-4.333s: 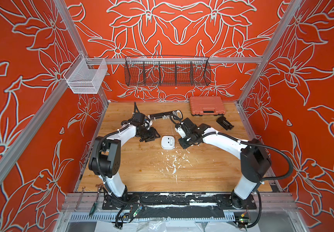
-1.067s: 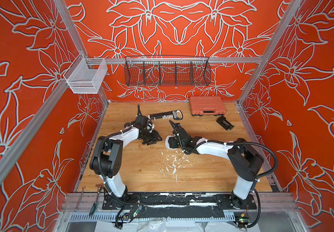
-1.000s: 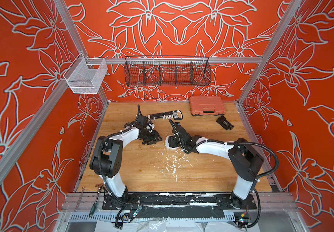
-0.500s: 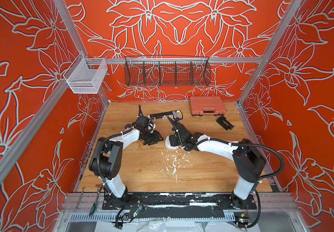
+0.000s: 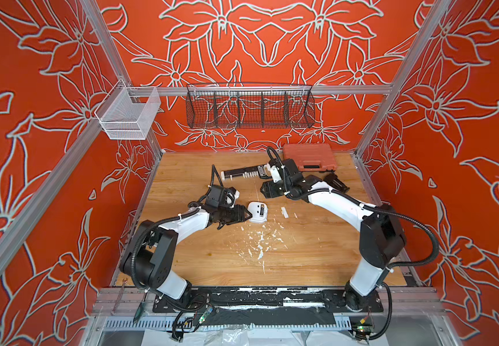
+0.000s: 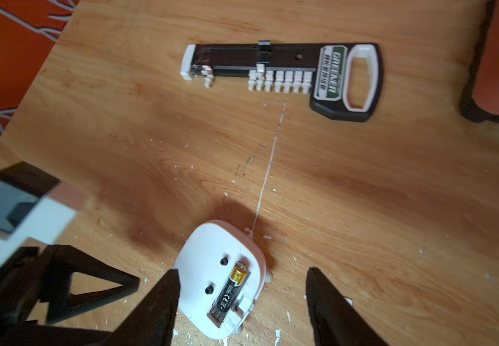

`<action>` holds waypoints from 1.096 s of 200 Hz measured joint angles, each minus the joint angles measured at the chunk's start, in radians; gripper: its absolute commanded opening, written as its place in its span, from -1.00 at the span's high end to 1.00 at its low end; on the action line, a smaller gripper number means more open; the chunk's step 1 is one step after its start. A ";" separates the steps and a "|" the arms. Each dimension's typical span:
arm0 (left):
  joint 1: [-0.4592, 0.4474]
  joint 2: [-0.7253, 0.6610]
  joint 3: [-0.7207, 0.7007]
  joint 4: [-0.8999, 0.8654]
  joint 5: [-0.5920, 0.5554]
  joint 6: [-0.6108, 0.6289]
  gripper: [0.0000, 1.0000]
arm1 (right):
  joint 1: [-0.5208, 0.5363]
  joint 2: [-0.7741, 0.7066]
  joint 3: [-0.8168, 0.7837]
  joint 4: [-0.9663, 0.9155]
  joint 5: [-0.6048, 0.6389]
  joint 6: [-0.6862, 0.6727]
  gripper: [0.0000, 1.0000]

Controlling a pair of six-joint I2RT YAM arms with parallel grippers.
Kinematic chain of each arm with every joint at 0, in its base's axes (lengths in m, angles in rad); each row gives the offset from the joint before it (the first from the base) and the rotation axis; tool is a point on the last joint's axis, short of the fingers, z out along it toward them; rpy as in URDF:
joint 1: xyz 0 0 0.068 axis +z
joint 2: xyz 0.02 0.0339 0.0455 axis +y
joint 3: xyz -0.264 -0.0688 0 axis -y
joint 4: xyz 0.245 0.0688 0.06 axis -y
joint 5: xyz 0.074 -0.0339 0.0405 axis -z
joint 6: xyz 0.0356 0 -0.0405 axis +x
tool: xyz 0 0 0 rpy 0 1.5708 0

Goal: Insert the battery into the alarm
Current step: Install the battery in the alarm.

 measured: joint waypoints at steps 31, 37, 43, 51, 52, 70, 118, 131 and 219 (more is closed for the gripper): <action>-0.042 0.006 -0.068 0.143 0.006 -0.048 -0.24 | -0.009 0.049 0.013 -0.012 -0.098 -0.045 -0.36; -0.047 0.009 -0.077 0.161 0.006 -0.052 -0.24 | -0.016 0.066 0.018 -0.014 -0.113 -0.047 -0.36; -0.050 0.012 -0.084 0.180 0.007 -0.059 -0.24 | -0.024 0.084 0.023 -0.014 -0.128 -0.049 -0.37; -0.055 0.017 -0.093 0.204 0.010 -0.066 -0.24 | -0.037 0.108 0.027 -0.010 -0.150 -0.050 -0.38; -0.055 0.018 -0.095 0.208 0.011 -0.066 -0.24 | -0.038 0.111 0.027 -0.010 -0.154 -0.049 -0.38; -0.056 0.030 -0.109 0.256 0.022 -0.074 -0.24 | -0.056 0.155 0.027 0.001 -0.197 -0.049 -0.39; -0.056 0.104 -0.092 0.308 0.062 -0.076 -0.25 | -0.065 0.247 0.048 0.038 -0.285 -0.026 -0.39; -0.056 0.110 -0.091 0.311 0.063 -0.076 -0.25 | -0.065 0.257 0.048 0.044 -0.301 -0.021 -0.39; -0.056 0.143 -0.024 0.323 0.072 -0.060 -0.26 | -0.065 0.260 0.038 0.094 -0.322 0.023 -0.37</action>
